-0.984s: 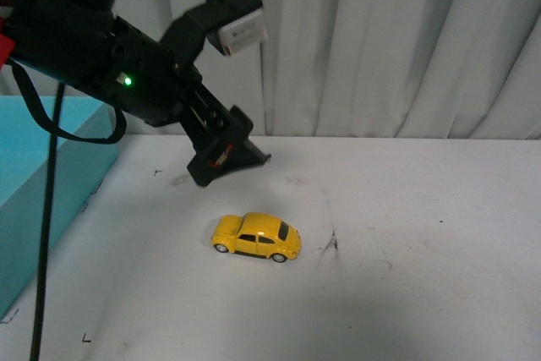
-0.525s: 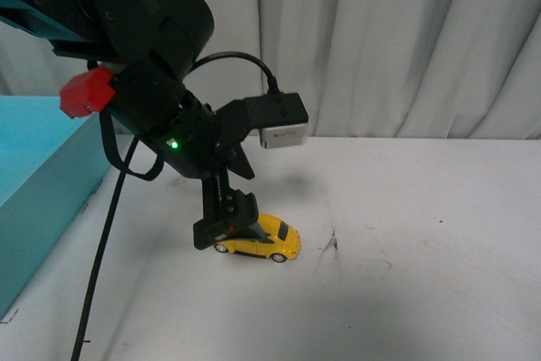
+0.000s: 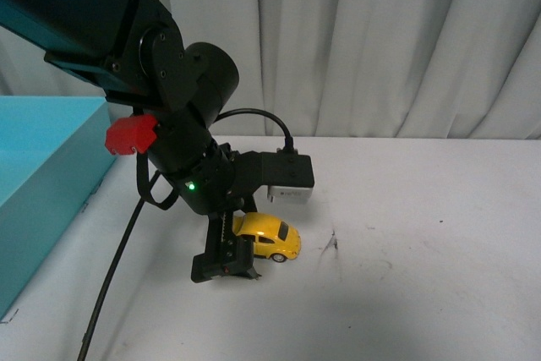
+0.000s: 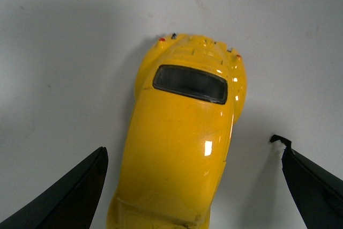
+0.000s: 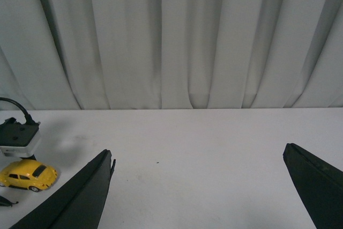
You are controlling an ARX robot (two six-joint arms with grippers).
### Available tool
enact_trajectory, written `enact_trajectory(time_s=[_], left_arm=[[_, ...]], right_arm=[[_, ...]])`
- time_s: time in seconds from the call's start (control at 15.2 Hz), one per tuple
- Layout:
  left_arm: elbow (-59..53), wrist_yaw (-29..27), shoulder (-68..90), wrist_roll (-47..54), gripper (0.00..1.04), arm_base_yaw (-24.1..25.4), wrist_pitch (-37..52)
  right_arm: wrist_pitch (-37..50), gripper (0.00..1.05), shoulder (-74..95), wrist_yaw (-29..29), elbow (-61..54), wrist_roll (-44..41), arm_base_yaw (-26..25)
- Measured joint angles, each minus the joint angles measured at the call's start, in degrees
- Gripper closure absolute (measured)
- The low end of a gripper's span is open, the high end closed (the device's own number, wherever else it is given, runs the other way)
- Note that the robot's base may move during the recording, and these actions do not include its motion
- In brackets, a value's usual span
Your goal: Wind up and store yellow beetle toy
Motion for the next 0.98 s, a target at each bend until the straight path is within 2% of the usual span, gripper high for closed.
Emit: enact_trajectory(time_s=[0.2, 0.39, 0.52, 0.85, 0.92, 0.98], left_arm=[[0.9, 0.1, 1.0, 0.9, 0.07, -0.6, 0.8], [1.7, 0.3, 1.6, 0.9, 0.36, -1.1, 1.2], [2.3, 1.3, 1.7, 1.0, 0.61, -1.0, 0.7], [2.4, 2.0, 1.6, 0.3, 0.63, -0.5, 0.3], [2.4, 2.7, 1.4, -0.3, 0.63, -0.3, -0.4], [2.4, 6.0, 0.4, -3.1, 0.63, 0.6, -1.3]], right_arm=[[0.0, 0.06, 0.0, 0.0, 0.0, 0.0, 0.0], [0.0, 0.06, 0.0, 0.0, 0.0, 0.0, 0.0], [0.0, 0.06, 0.0, 0.0, 0.0, 0.0, 0.0], [0.0, 0.06, 0.0, 0.0, 0.0, 0.0, 0.0], [0.0, 0.06, 0.0, 0.0, 0.0, 0.0, 0.0], [0.0, 0.06, 0.0, 0.0, 0.0, 0.0, 0.0]])
